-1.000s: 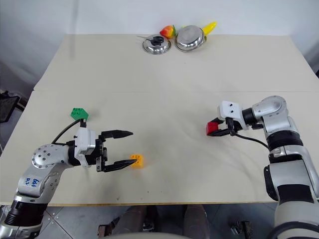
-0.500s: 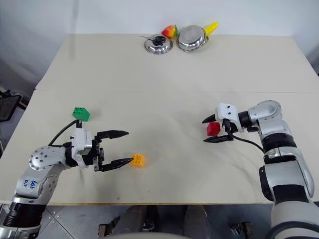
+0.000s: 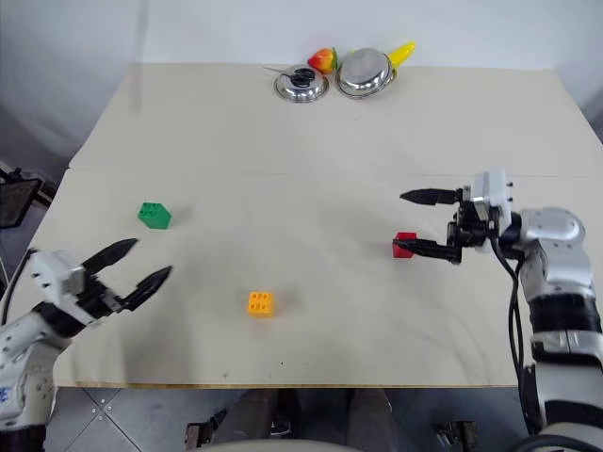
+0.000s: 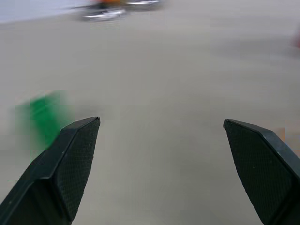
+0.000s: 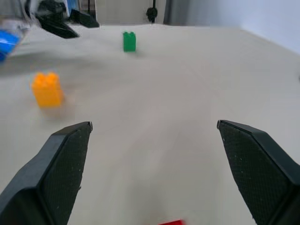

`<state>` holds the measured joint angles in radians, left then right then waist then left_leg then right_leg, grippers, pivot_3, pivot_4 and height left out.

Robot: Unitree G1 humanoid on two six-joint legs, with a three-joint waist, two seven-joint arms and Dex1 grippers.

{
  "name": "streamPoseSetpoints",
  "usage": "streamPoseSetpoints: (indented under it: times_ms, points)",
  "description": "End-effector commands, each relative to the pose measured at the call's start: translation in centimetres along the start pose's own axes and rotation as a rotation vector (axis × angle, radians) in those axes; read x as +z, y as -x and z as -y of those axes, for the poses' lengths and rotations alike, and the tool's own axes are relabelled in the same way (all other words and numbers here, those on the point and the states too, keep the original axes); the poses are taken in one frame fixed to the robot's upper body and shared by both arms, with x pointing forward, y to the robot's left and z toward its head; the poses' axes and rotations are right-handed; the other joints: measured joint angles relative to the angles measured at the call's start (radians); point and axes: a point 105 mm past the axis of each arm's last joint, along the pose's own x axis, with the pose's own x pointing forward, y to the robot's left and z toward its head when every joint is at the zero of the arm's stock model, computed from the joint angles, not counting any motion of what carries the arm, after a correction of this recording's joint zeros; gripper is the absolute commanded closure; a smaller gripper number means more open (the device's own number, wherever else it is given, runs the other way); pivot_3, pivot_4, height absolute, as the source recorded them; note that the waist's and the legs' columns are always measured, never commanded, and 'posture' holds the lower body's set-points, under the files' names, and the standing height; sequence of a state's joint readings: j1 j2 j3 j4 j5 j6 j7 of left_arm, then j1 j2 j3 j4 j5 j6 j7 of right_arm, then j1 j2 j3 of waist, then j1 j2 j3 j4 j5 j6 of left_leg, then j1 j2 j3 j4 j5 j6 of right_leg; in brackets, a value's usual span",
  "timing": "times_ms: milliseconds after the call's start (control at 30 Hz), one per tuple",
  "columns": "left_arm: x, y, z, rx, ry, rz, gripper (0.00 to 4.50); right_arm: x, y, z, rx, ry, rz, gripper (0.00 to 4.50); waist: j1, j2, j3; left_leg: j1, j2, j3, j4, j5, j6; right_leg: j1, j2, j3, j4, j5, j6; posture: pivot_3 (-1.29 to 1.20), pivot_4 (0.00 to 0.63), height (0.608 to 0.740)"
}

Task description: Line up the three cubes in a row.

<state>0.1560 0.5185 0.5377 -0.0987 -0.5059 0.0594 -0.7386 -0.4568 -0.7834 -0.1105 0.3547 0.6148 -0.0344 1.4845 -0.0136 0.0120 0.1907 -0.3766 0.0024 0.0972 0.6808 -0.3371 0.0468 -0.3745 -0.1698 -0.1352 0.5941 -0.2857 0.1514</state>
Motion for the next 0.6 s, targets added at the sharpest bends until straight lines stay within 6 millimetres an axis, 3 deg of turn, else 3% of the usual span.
streamPoseSetpoints:
  times_ms: [33, 100, 200, 300, 367, 467, 600]
  points:
    - [0.0, 3.1, -2.5, 0.216, 0.002, 0.020, 0.00, 0.3, 2.2, -1.4, -0.078, 0.054, 0.001, 0.03, 0.013, 0.000, 0.000, 0.000, 0.000, 0.000, 0.000, -0.001, 0.000, 0.000, 0.000, 0.000, 0.000, 0.000, 0.000, 0.00, 0.150, 0.740]
    - [-0.8, 4.8, -3.2, 0.299, 0.036, 0.002, 0.00, -0.4, 3.7, -2.8, -0.106, 0.093, 0.007, 0.03, 0.016, -0.001, 0.000, 0.000, -0.001, 0.001, 0.000, -0.002, 0.001, 0.000, -0.001, 0.001, -0.001, 0.000, 0.000, 0.00, 0.150, 0.740]
    - [-0.8, 5.6, -3.4, 0.357, 0.063, 0.006, 0.00, -1.2, 5.1, -4.4, -0.116, 0.085, -0.024, 0.03, 0.018, -0.001, 0.000, 0.000, -0.001, 0.002, 0.000, -0.005, 0.002, 0.000, -0.001, 0.002, -0.002, 0.000, 0.001, 0.00, 0.150, 0.740]
    - [-0.6, 5.5, -2.5, 0.357, 0.081, 0.012, 0.00, -0.9, 6.4, -4.6, -0.186, 0.003, -0.041, 0.03, 0.015, -0.002, 0.000, 0.001, -0.001, 0.004, 0.001, -0.005, 0.002, 0.000, -0.001, 0.003, -0.002, 0.001, 0.001, 0.00, 0.150, 0.740]
    - [-0.3, 5.1, -2.1, 0.361, 0.079, 0.027, 0.00, 0.1, 6.4, -3.9, -0.259, 0.050, 0.008, 0.03, 0.015, -0.002, 0.000, 0.002, 0.000, 0.004, 0.001, -0.006, 0.000, 0.000, -0.002, 0.003, -0.002, 0.000, 0.001, 0.00, 0.150, 0.740]
    - [0.1, 3.4, -1.3, 0.340, 0.079, 0.042, 0.00, 0.6, 5.7, -4.0, -0.286, 0.065, 0.030, 0.03, 0.013, -0.002, 0.000, 0.003, 0.001, 0.005, 0.001, -0.008, -0.003, 0.000, -0.001, 0.004, -0.003, 0.000, 0.000, 0.00, 0.150, 0.740]
    - [0.6, -1.1, -1.1, 0.329, 0.066, 0.034, 0.00, -0.1, 4.9, -4.8, -0.268, 0.038, 0.017, 0.03, 0.023, -0.002, -0.001, 0.003, 0.002, 0.005, 0.001, -0.007, -0.001, 0.000, 0.000, 0.003, -0.001, 0.000, 0.000, 0.00, 0.150, 0.740]
